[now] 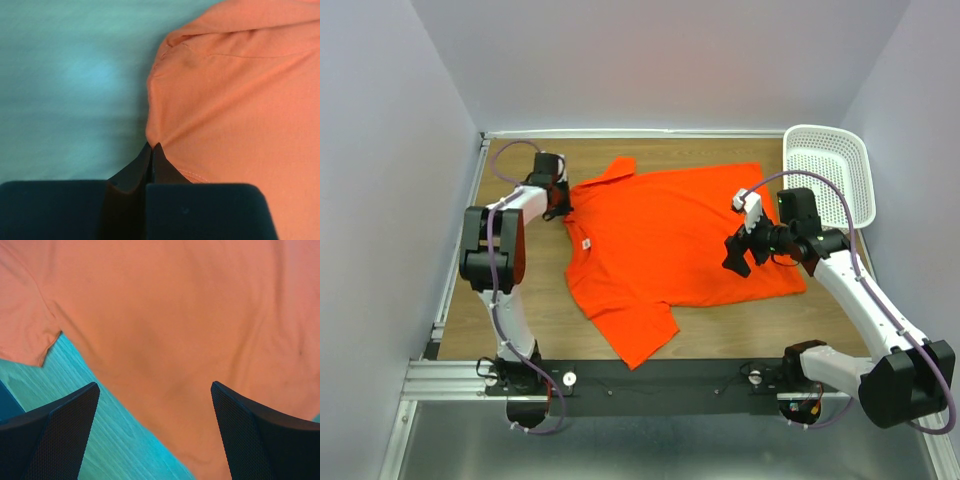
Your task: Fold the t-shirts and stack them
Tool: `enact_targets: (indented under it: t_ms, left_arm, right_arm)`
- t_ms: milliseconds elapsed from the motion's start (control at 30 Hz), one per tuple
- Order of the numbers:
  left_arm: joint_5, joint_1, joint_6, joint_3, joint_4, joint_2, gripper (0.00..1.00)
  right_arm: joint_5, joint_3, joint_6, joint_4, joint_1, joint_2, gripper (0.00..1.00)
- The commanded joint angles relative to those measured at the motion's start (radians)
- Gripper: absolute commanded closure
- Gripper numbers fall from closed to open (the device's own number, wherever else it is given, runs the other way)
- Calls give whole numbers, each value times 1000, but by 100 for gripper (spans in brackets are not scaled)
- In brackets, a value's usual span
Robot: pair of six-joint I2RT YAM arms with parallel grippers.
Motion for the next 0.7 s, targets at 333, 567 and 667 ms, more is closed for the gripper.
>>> enact_targets:
  t_ms: [333,567,667]
  left_arm:
    - [-104,195,-34,-218,-42,-321,47]
    - [-81,37,144,-163,90,-422,41]
    - [-105,-72,320,-43,105,-281,42]
  right_arm:
    - [9,9,-15,11,-7,29,0]
    - [-17,73,-29,11,-7,134,0]
    - [-35,115,-30,11,-8,196,0]
